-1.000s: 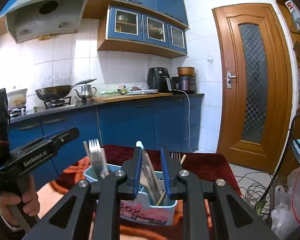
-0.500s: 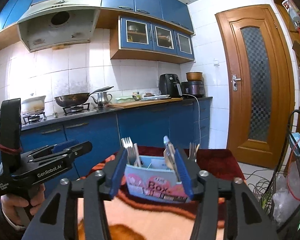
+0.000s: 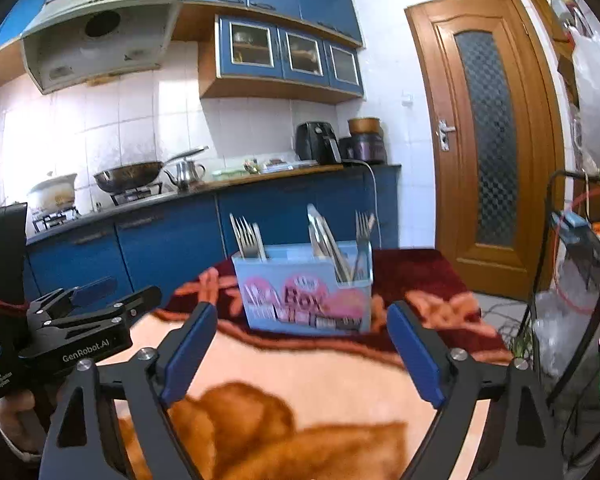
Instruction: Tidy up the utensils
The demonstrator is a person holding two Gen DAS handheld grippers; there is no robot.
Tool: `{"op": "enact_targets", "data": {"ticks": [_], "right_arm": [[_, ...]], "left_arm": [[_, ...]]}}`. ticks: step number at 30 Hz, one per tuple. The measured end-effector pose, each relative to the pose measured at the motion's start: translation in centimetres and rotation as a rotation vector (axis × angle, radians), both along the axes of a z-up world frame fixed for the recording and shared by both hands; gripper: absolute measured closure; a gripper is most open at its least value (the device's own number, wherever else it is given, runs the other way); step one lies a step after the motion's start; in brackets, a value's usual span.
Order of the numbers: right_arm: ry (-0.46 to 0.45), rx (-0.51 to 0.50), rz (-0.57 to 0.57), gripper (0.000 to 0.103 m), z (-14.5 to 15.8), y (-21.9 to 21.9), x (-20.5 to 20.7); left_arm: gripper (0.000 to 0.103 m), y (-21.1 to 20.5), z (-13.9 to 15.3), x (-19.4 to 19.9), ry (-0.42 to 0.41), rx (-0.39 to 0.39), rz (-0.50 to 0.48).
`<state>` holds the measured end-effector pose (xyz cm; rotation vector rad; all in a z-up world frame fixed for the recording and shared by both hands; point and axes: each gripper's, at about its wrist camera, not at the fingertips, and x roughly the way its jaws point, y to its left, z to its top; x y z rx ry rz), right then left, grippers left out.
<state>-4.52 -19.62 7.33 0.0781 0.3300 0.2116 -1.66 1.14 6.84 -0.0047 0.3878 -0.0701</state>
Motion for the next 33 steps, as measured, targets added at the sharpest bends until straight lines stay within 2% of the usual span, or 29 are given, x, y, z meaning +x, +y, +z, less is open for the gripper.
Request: {"op": "enact_targets", "data": {"ticks": [8,13,25,33], "right_arm": [[0.012,0.021,-0.041,0.008,-4.4,-1.0,-0.1],[-0.010,-0.035,-0.072,0.006,-5.6,-0.8,0.1],[-0.003,-0.041,-0.073,0.005,-6.8,-0.8,0.5],[0.001,-0.006,-0.070,0.005,-7.1,-1.2,0.8]], "left_arm": [[0.025,0.8,-4.1,0.2,0.035,-0.032,0.055],[0.025,0.8,-5.7,0.5,0.036,-0.030,0.086],[0.025,-0.2,-6.8,0.7,0.039,0.015,0.087],[0.025,0.0,-6.7,0.7,0.043,0.001,0.080]]}}
